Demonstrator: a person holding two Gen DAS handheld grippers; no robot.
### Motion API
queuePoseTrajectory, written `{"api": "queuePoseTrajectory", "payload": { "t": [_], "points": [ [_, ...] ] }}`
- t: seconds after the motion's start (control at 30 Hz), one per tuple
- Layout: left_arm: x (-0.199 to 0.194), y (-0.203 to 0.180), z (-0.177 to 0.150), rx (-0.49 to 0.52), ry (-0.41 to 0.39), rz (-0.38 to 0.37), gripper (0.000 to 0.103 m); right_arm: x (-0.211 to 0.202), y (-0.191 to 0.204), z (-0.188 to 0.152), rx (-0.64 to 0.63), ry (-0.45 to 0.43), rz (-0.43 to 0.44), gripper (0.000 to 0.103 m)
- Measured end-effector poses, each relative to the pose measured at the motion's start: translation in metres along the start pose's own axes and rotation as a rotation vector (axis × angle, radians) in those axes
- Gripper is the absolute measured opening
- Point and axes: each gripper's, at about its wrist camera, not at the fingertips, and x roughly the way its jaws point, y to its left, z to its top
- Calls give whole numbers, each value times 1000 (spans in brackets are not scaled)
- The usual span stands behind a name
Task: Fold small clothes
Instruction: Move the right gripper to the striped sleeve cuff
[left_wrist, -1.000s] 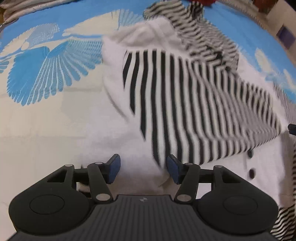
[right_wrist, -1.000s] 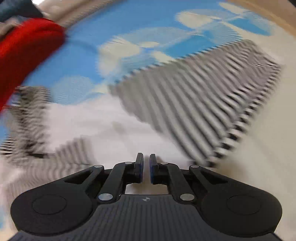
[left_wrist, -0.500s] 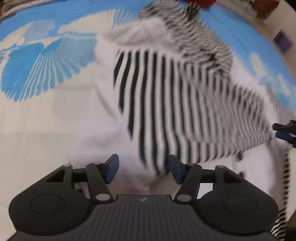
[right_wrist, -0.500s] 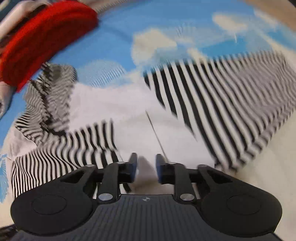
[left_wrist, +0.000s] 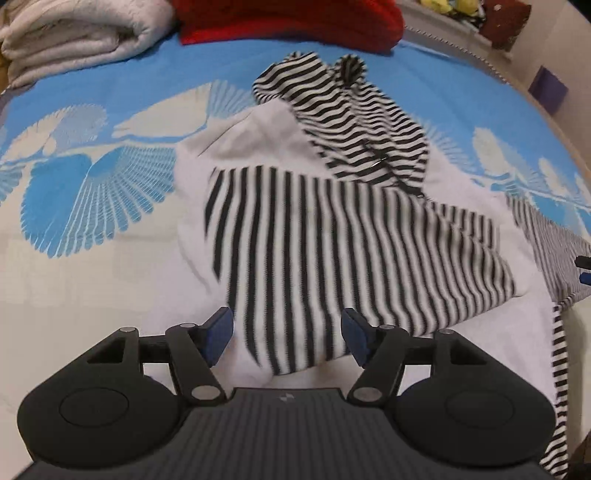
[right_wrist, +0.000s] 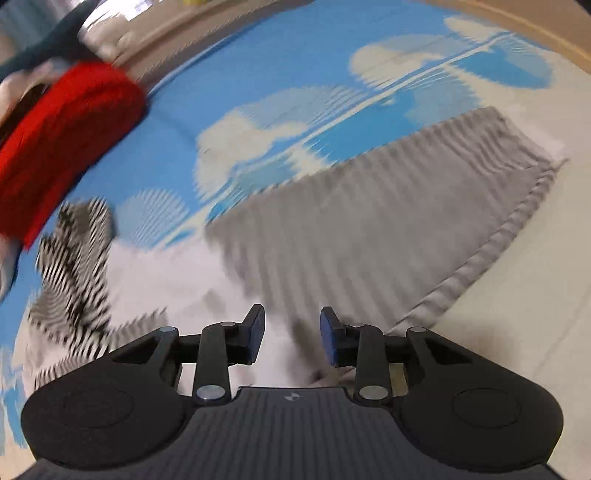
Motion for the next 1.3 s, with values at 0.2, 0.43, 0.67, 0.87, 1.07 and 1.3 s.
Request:
{"api": "queuePoseTrajectory", "payload": {
  "t": [0.2,0.43,0.67,0.87,1.07,1.3],
  "points": [
    [-8,-9,-1,11,-1,5,70,-7,-80,33,143,-78,-91,34],
    [-11,-12,3,9,-7,2,71,1,-156,52,272,-83,-135,34],
    [-8,-20,2,22,5,3,71,23,-190,53,373,-50,-103,35],
    [-8,-17,2,18,6,4,72,29,-197,55,397,-80,-65,35],
    [-7,-15,3,11,6,3,73,33,-204,58,433,-108,-47,35],
    [-9,-13,4,-2,1,3,73,36,-199,60,418,-130,-80,33]
  ]
}}
